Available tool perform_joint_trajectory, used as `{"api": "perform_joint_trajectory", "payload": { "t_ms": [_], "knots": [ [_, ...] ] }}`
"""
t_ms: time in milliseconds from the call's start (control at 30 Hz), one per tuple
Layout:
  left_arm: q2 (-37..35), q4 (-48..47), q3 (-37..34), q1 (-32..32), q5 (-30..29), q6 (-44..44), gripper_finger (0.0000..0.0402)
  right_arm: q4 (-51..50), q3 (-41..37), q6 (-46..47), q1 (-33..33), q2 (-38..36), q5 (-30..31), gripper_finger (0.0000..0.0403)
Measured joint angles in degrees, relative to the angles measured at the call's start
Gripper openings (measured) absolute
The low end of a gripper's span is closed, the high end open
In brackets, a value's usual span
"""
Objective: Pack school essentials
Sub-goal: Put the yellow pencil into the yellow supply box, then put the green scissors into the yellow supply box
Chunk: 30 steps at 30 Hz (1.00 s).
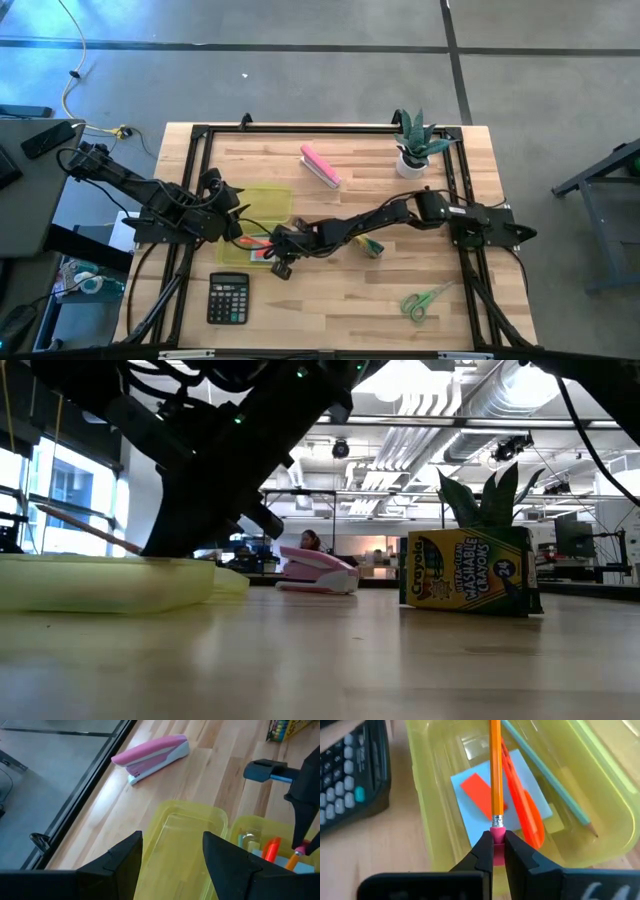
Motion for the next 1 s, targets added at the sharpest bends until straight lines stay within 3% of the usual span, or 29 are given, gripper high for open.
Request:
{"api": "perform_joint_trajectory", "payload": {
  "t_ms": [133,467,733,900,1000],
  "knots": [
    [0.00,-0.01,0.00,0.00,0.02,0.00,0.0195,-0.70,0.00,1.34,0.00,0.00,0.00,0.0034],
    [0.00,-0.03,0.00,0.02,0.04,0.00,0.0195,-0.74,0.06,0.95,0.00,-0.02,-0.46,0.0137],
    [0.00,-0.03,0.00,0.02,0.58,-0.02,0.0195,-0.30,0.06,-1.52,-0.01,-0.02,-0.84,0.0142],
    [0.00,-0.01,0.00,0.02,2.07,-0.02,0.0195,5.32,0.11,-5.63,-0.04,-0.05,-0.76,0.0138],
    [-0.01,-0.02,0.00,0.02,2.17,-0.03,0.0195,2.62,0.08,-8.75,-0.04,-1.06,-1.07,0.0138]
  ]
}}
